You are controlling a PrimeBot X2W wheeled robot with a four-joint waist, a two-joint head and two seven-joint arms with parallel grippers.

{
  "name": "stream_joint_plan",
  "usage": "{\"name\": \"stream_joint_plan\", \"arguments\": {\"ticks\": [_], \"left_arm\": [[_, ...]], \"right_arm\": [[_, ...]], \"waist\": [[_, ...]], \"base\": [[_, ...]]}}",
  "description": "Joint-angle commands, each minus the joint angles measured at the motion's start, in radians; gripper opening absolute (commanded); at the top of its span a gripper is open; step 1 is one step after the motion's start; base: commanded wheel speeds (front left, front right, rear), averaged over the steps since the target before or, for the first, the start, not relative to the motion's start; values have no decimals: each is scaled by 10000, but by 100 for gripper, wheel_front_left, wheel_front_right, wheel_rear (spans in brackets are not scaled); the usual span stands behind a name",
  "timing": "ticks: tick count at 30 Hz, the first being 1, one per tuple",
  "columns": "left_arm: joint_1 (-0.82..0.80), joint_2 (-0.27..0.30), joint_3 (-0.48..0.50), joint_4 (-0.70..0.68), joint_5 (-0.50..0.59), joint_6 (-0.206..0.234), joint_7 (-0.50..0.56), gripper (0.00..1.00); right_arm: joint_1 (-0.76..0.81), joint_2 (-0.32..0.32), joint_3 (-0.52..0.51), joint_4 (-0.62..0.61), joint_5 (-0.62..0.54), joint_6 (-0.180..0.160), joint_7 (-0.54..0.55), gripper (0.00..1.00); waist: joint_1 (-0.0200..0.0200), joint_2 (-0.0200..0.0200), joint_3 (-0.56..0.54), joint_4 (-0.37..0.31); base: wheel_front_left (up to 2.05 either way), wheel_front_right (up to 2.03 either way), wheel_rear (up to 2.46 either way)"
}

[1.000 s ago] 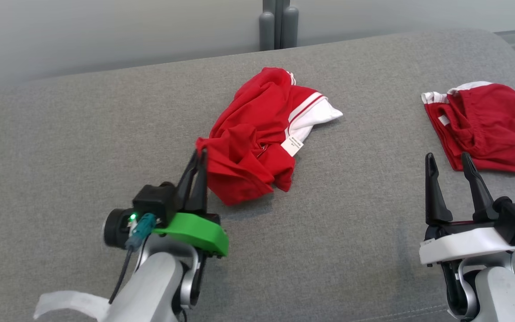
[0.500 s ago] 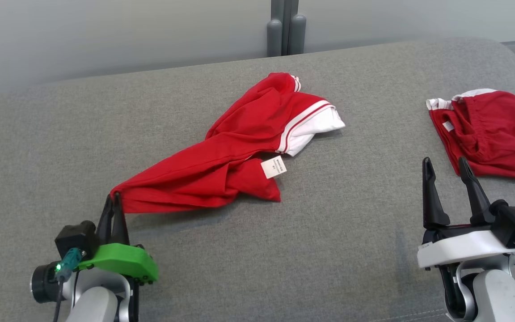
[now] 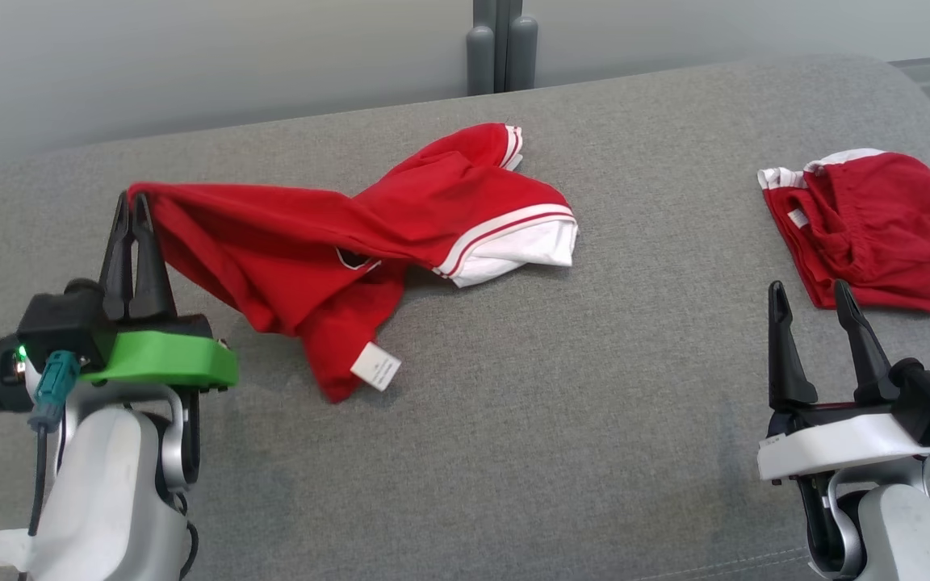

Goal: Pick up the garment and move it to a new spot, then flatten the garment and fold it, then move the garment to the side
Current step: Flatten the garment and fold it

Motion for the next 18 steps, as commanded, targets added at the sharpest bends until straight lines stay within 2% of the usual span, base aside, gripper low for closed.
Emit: {"name": "stream_joint_plan", "arguments": {"ticks": [1, 11, 15, 18], "left_arm": [[-182, 73, -4, -127, 119, -59, -30, 0], [-890, 438, -553, -2650, 848, -692, 182, 0], [-553, 375, -770, -3598, 626, -783, 785, 0], [-455, 512, -645, -3638, 485, -721, 1131, 0]], "right_arm": [[-28, -33, -30, 11, 9, 1, -32, 100], [-12, -33, -8, 21, 185, 1, -32, 100], [-4, -33, -26, -11, 227, 1, -32, 100], [-73, -33, 5, -36, 279, 1, -32, 100]], "waist": [[0, 0, -10, 7], [0, 0, -60, -26], [0, 0, -10, -31], [0, 0, 80, -47]], "base": [[0, 0, 0], [0, 0, 0], [0, 0, 0], [0, 0, 0]]}}
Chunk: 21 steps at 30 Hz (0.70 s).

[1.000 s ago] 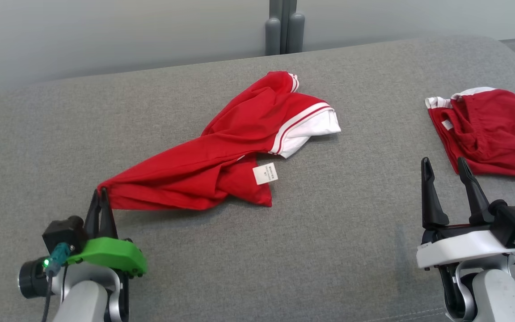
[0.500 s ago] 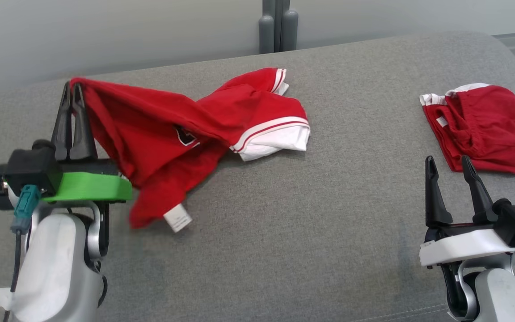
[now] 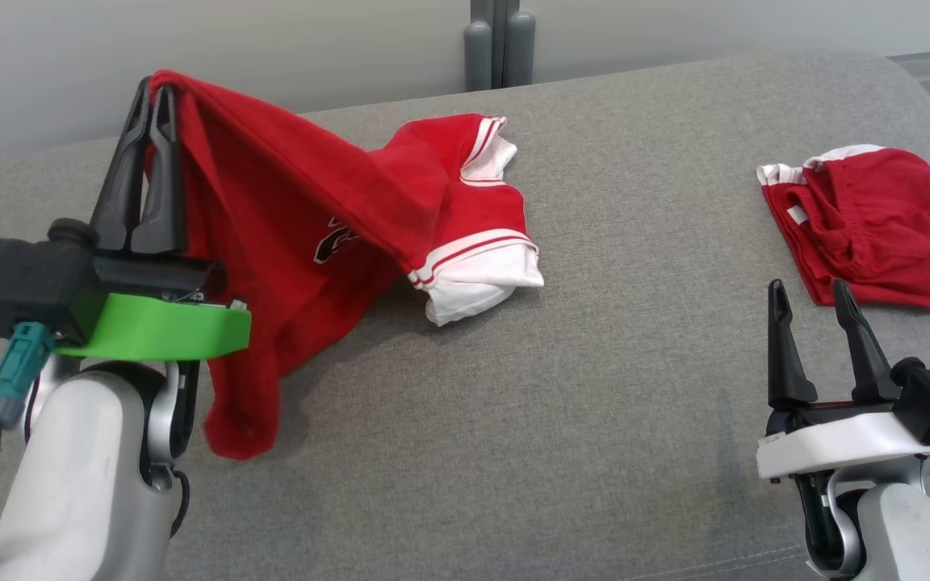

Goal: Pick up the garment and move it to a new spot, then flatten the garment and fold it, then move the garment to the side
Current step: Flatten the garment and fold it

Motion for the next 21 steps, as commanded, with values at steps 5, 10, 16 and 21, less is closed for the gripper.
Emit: {"name": "stream_joint_plan", "arguments": {"ticks": [5, 10, 16, 21], "left_arm": [[-197, 275, 489, 1390, -743, -176, 460, 0], [-1568, 1103, 1053, 4173, -594, -167, 223, 0], [-2655, 1869, 1351, 5973, -238, 160, -56, 0], [-3040, 1936, 1329, 7143, -199, 257, -45, 0]], "right_arm": [[-243, -32, 162, -5, 109, 1, -32, 100], [-573, -33, 429, 52, 107, 1, -32, 100], [-782, -33, 621, 61, 142, 1, -32, 100], [-839, -32, 679, 82, 146, 1, -32, 100]], "waist": [[0, 0, 287, -104], [0, 0, 805, -486], [0, 0, 1180, -843], [0, 0, 1322, -967]], "base": [[0, 0, 0], [0, 0, 0], [0, 0, 0], [0, 0, 0]]}}
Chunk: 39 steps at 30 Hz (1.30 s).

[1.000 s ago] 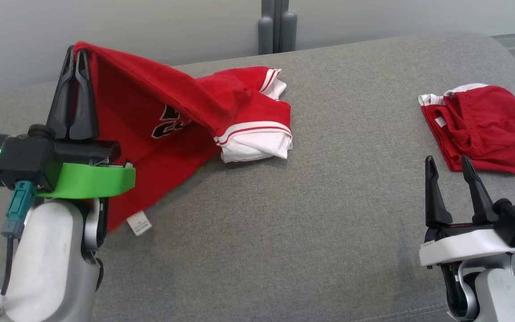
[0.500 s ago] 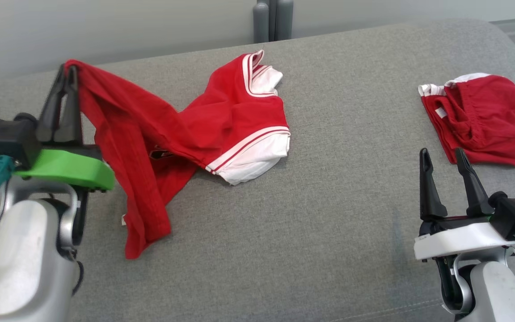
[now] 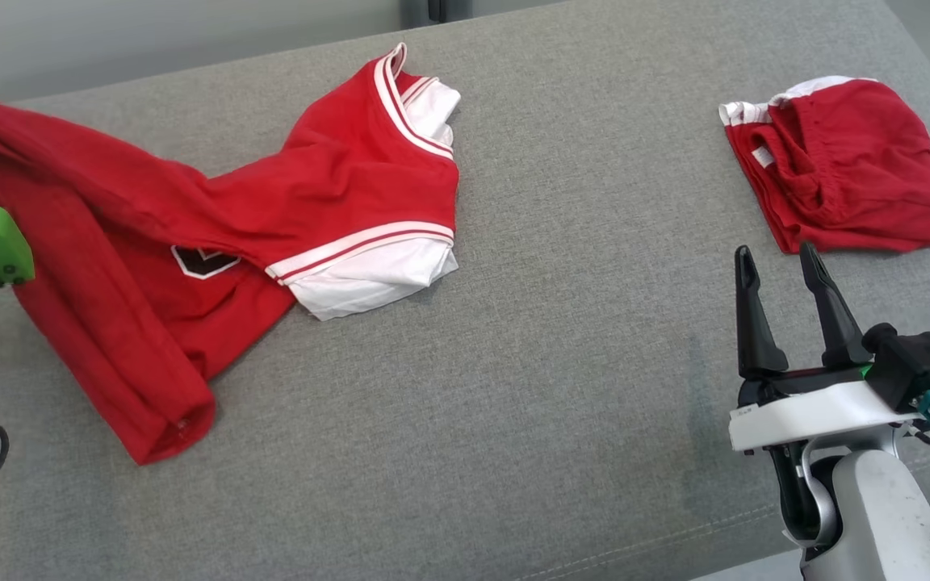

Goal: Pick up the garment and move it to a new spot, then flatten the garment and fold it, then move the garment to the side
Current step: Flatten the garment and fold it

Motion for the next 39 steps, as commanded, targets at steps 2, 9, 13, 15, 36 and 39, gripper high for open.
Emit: {"name": "stream_joint_plan", "arguments": {"ticks": [2, 9, 13, 15, 36, 39], "left_arm": [[-232, -85, -76, 521, 21, 51, 2, 0], [-699, -88, -300, 2170, 95, 34, 104, 19], [-926, -118, -421, 2781, 78, -103, 150, 100], [-999, -139, -472, 3021, 46, -190, 150, 100], [570, -2307, -1770, 3399, -391, -1615, -603, 100], [976, -2779, -1924, 3565, -554, -1708, -604, 100]], "right_arm": [[-138, -30, 53, 17, 23, 1, -32, 100], [-265, -32, 214, 36, 34, 1, -32, 100], [-237, -30, 172, 84, -9, 1, -32, 100], [-190, -30, 139, 122, -38, 1, -32, 100], [568, -32, -48, 256, -150, 1, -32, 100], [557, -32, -53, 186, -206, 1, -32, 100]], "waist": [[0, 0, 167, -155], [0, 0, 312, -276], [0, 0, 253, -225], [0, 0, 162, -152], [0, 0, -1197, 626], [0, 0, -1137, 514]], "base": [[0, 0, 0], [0, 0, 0], [0, 0, 0], [0, 0, 0], [0, 0, 0], [0, 0, 0]]}}
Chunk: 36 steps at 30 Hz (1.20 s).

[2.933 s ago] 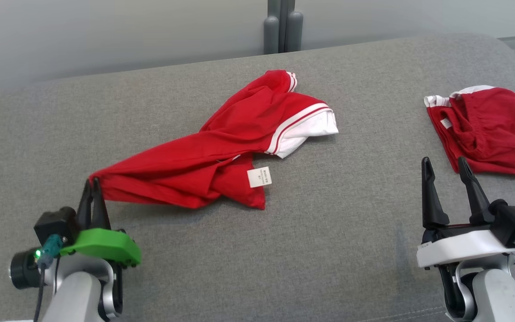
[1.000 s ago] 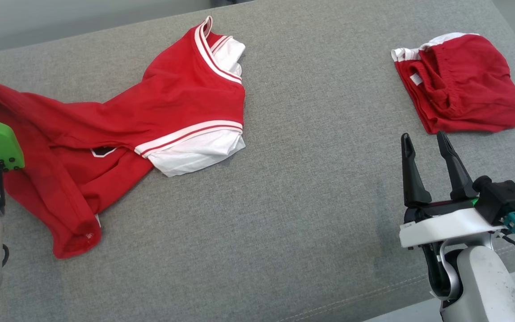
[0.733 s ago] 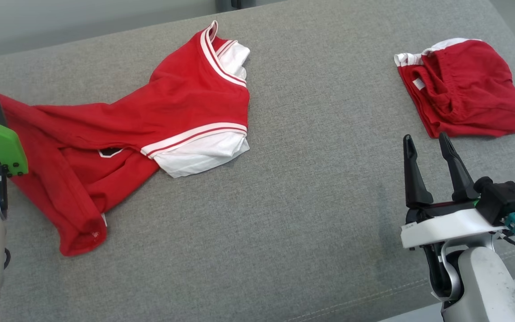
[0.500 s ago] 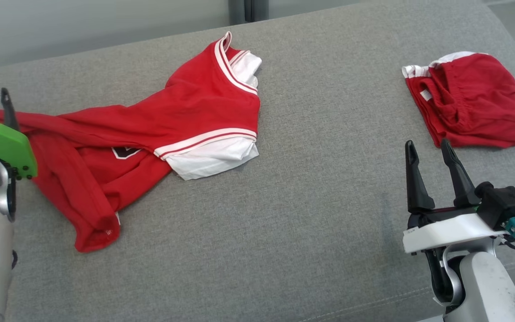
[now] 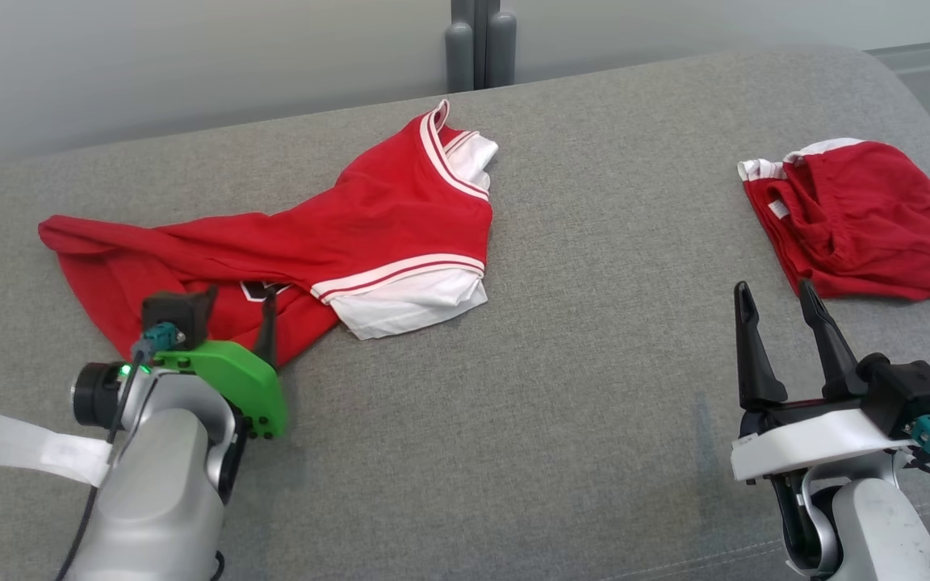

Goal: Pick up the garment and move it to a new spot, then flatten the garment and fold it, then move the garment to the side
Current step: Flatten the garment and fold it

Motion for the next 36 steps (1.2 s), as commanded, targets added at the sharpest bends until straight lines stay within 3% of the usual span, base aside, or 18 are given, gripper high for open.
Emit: {"name": "stream_joint_plan", "arguments": {"ticks": [1, 8, 15, 24, 25, 29, 36], "left_arm": [[149, -166, -51, 100, -136, -56, -13, 100], [111, -586, -67, 564, -542, -94, -83, 100], [-448, -762, 200, 1122, -966, 28, -207, 100], [-879, -861, 495, 1842, -1782, -143, -193, 100], [-920, -877, 470, 1852, -1821, -141, -217, 91], [-1126, -907, 284, 1626, -1829, -208, -389, 0], [-955, -926, -131, 82, -1431, -205, -481, 0]], "right_arm": [[31, -34, -12, -57, -89, 1, -32, 100], [-123, -35, 51, -137, -165, 1, -32, 100], [-285, -32, 20, -193, -169, 1, -32, 100], [-421, -32, -33, -224, -114, 1, -32, 100], [-426, -32, -32, -219, -98, 1, -32, 100], [-425, -32, -64, -219, -60, 1, -32, 100], [-347, -32, -199, -242, -44, 1, -32, 100]], "waist": [[0, 0, 90, -114], [0, 0, 392, -435], [0, 0, 821, -883], [0, 0, 1038, -1174], [0, 0, 1045, -1188], [0, 0, 1055, -1208], [0, 0, 957, -1064]], "base": [[0, 0, 0], [0, 0, 0], [0, 0, 0], [0, 0, 0], [0, 0, 0], [0, 0, 0], [0, 0, 0]]}}
